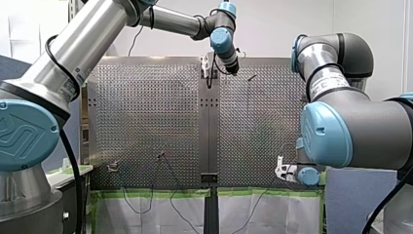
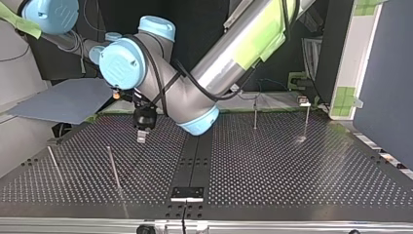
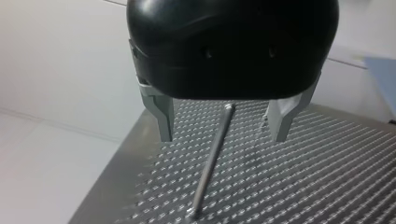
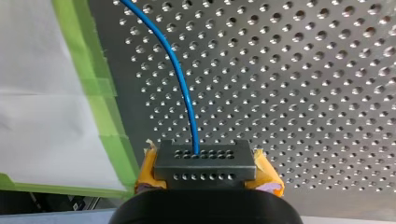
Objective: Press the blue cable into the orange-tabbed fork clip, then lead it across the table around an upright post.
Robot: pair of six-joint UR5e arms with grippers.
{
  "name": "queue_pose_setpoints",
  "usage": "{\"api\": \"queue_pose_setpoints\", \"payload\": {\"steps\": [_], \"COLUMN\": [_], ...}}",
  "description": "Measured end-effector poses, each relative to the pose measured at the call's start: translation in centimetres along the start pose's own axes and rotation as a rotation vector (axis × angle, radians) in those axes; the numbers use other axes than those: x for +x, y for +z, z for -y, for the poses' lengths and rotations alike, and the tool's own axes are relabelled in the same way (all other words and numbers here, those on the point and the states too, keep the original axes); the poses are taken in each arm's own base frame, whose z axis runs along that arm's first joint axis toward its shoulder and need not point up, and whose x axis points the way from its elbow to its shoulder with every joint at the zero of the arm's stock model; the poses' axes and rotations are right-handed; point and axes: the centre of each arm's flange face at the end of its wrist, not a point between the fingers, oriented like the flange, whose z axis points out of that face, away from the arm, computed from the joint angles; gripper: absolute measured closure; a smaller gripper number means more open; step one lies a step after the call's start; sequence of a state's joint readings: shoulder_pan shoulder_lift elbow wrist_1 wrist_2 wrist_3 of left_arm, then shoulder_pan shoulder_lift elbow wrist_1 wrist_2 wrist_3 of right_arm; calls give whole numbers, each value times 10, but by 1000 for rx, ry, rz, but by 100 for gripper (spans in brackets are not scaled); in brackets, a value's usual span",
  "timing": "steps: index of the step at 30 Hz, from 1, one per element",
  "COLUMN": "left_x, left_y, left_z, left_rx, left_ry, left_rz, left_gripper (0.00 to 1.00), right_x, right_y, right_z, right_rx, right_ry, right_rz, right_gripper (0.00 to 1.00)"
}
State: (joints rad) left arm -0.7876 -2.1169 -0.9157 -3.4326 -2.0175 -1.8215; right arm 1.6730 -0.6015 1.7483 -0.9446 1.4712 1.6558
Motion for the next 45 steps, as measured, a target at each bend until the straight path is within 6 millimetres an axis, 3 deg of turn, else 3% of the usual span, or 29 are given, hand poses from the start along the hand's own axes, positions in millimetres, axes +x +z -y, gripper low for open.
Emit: {"api": "queue_pose_setpoints", "payload": {"steps": [13,21,31,41,45], "left_x": [55,98,111,158,164], "left_y": [1,13,22,40,43], "left_z": [-8,-7,-5,-9,-10], "left_rx": [76,121,147,127,123], "left_ry": [36,33,-39,-28,-25], "left_rz": [-136,-220,-241,-304,-313], "left_gripper": [0,0,0,0,0], "right_x": [44,52,72,79,81], "right_y": [1,0,-1,-2,-2], "right_z": [8,11,17,20,22], "right_rx": [27,32,43,53,69], "right_ry": [-3,-4,-7,-6,-8], "right_rz": [-22,-22,-40,-43,-44], "right_gripper": [100,100,100,100,100]}}
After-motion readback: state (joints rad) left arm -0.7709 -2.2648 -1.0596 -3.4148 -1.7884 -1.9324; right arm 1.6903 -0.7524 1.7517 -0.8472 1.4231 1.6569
